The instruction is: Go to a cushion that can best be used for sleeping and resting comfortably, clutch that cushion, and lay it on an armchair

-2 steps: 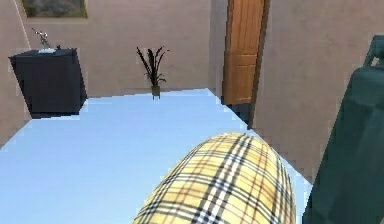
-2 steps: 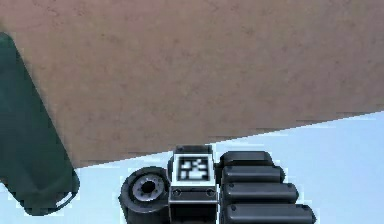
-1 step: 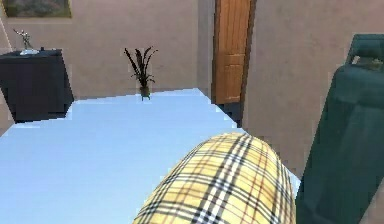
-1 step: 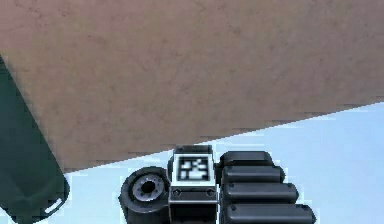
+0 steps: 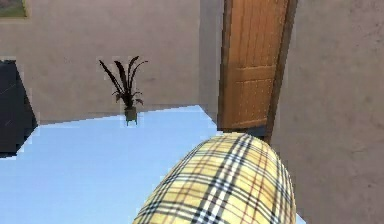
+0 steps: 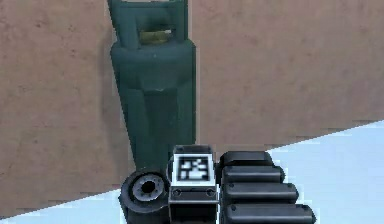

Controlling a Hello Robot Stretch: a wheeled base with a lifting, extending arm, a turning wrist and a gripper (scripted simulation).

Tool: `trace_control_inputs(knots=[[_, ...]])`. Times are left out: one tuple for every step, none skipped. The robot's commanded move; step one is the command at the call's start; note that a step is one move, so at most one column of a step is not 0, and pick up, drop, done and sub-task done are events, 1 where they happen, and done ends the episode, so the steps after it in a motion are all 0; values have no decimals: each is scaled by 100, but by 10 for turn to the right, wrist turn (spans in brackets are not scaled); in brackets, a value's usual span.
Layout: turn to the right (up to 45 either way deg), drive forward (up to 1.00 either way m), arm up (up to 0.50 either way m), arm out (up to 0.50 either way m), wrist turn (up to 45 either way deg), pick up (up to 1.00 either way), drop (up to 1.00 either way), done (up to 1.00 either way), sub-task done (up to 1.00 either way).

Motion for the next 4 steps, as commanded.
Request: trace_control_inputs(knots=[[150, 0, 0, 0, 0, 0, 0, 0, 0], [0, 20, 0, 0, 0, 0, 0, 0, 0], [-60, 0, 0, 0, 0, 0, 0, 0, 0], [0, 100, 0, 0, 0, 0, 0, 0, 0]])
